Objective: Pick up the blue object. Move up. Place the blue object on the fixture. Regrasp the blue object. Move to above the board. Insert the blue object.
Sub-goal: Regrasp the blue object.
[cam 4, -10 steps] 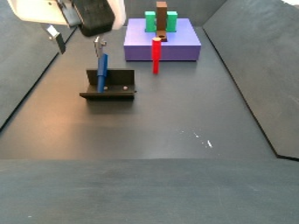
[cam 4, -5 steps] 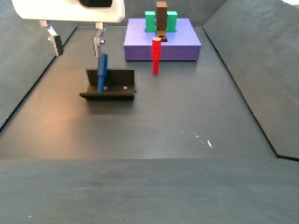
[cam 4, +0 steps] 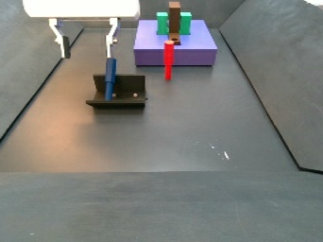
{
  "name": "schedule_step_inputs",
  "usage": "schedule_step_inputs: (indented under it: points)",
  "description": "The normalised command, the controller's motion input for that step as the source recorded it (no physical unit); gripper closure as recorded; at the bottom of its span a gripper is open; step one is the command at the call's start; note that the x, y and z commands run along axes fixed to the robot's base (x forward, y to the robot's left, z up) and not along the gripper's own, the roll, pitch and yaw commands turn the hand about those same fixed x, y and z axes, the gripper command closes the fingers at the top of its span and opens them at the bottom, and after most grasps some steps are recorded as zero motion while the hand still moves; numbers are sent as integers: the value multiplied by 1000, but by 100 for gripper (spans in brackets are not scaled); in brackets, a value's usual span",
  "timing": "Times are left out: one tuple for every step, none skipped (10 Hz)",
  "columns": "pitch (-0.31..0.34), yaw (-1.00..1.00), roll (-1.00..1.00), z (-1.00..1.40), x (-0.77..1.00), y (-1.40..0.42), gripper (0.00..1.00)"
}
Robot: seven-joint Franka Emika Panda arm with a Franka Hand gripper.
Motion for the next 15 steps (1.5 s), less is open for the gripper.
schedule_step_inputs:
  points:
    - [20, 0, 0, 0, 0, 0, 0]
    - [0, 0, 0, 0, 37, 0, 0]
    - [0, 0, 0, -29, 0, -9, 0]
    - [-57, 140, 329, -186, -186, -266, 0]
    - [-86, 197, 529, -217, -229, -386, 0]
    - [-66, 226, 711, -206, -217, -446, 0]
    - [-3, 217, 751, -186, -169, -403, 0]
    - [0, 117, 534, -163, -37, -240, 0]
    - [0, 74, 211, -74, 0, -89, 0]
    - [0, 129, 197, -54, 0, -103, 0]
    - [0, 114, 254, -149, 0, -169, 0]
    - [-91, 114, 251, -351, 0, -203, 0]
    - [-229, 166, 266, -406, 0, -254, 0]
    - [-171, 206, 329, -237, 43, -120, 0]
    - [-91, 254, 349, -14, 149, 0, 0]
